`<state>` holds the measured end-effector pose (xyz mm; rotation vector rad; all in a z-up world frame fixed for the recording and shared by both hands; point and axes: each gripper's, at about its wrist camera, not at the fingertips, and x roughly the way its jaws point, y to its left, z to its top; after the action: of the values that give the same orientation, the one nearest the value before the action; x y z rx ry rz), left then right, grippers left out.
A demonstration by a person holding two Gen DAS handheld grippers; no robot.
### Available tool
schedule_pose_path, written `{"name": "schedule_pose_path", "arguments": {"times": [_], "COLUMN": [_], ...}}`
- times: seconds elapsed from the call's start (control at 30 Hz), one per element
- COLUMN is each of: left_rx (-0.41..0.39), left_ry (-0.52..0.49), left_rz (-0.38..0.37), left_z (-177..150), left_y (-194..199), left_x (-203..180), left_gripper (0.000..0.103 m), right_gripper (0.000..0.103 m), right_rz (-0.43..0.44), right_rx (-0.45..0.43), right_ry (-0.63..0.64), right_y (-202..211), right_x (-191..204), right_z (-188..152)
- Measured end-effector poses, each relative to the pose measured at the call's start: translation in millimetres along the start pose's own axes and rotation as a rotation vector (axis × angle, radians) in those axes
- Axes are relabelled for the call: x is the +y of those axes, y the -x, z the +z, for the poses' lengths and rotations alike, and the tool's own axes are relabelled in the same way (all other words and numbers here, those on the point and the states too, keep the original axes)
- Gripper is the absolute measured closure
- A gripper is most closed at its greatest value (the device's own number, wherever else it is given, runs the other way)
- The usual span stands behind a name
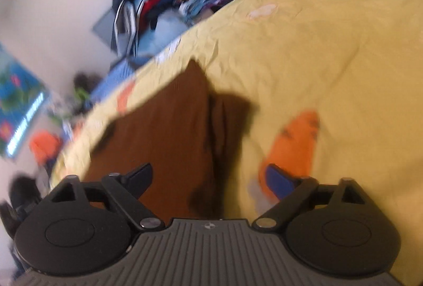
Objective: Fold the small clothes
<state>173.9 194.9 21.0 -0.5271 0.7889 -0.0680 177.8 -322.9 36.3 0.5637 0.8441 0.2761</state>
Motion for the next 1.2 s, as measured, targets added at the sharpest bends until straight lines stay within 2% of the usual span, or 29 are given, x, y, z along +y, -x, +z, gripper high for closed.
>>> {"name": "schedule_pose_path", "arguments": {"times": [0.03,0.13,0.17,0.2,0.23,0.27,0.33,0.4,0.5,0.6,0.67,0.73,0.83,0.87,0.9,0.93,0.97,1.0,1.07,1.2], "left_rx": [0.030,0.020,0.036,0.051,0.056,0.079,0.079,0.084,0.088,0.116,0.159,0.162,0.079,0.040,-0.011,-0.069,-0.123,-0.178,-0.221,-0.154], "left_ry": [0.016,-0.015,-0.001,0.011,-0.009,-0.042,-0.087,-0.116,-0.129,-0.138,-0.186,-0.257,-0.299,-0.306,-0.322,-0.351,-0.383,-0.427,-0.569,-0.834], "left_rz": [0.004,0.009,-0.010,-0.039,-0.037,-0.002,0.016,0.027,-0.020,-0.077,-0.105,-0.071,-0.038,-0.025,-0.019,-0.009,0.007,0.029,0.053,0.159], "left_z": [-6.7,-14.6,-12.6,-10.9,-11.2,-12.3,-14.8,-17.1,-26.3,-49.2,-75.2,-101.7,-104.4,-96.6,-87.0,-75.6,-65.1,-56.7,-45.8,-40.3], "left_y": [-1.5,-2.8,-6.7,-11.3,-16.5,-24.0,-24.7,-15.1,11.4,46.1,59.4,68.6,93.7,101.4,107.8,111.4,110.9,106.5,82.6,3.7], "left_x": [3.0,-5.9,-8.9,-11.8,-17.2,-24.0,-34.8,-40.8,-41.2,-34.4,-27.4,-19.9,-15.1,-17.7,-22.9,-30.8,-40.2,-51.6,-78.8,-123.1], "left_gripper": [0.023,0.023,0.024,0.029,0.046,0.078,0.086,0.089,0.090,0.090,0.088,0.083,0.074,0.072,0.064,0.055,0.029,0.016,0.016,0.017], "right_gripper": [0.022,0.024,0.029,0.040,0.064,0.076,0.080,0.082,0.084,0.085,0.084,0.075,0.040,0.035,0.027,0.027,0.027,0.027,0.029,0.033], "right_rz": [-0.006,0.021,0.015,0.012,-0.005,-0.039,-0.016,-0.011,0.012,0.029,-0.038,-0.061,-0.041,-0.036,-0.014,0.015,0.043,0.058,0.043,-0.039], "right_rx": [0.011,0.081,0.096,0.077,0.074,0.081,0.106,0.117,0.118,0.132,0.148,0.195,0.162,0.113,0.049,-0.007,-0.039,-0.044,-0.031,0.019], "right_ry": [0.022,0.062,0.074,0.112,0.151,0.163,0.117,0.131,0.189,0.268,0.378,0.392,0.332,0.303,0.265,0.233,0.208,0.188,0.152,0.143], "right_y": [0.4,-10.3,-17.3,-19.3,-23.9,-28.7,-31.6,-23.7,1.8,38.5,57.4,62.1,74.7,80.1,84.9,86.0,81.7,71.3,40.9,-26.9], "right_x": [2.7,15.6,19.1,24.1,29.0,32.6,28.0,28.1,36.8,41.4,44.7,36.8,28.0,27.7,27.1,26.4,26.3,26.4,26.9,33.1], "right_z": [-4.8,-13.6,-15.5,-18.9,-19.2,-15.7,-8.7,-10.4,-19.5,-38.5,-60.1,-78.4,-73.5,-63.8,-50.6,-37.2,-22.0,-6.6,20.1,59.4]}}
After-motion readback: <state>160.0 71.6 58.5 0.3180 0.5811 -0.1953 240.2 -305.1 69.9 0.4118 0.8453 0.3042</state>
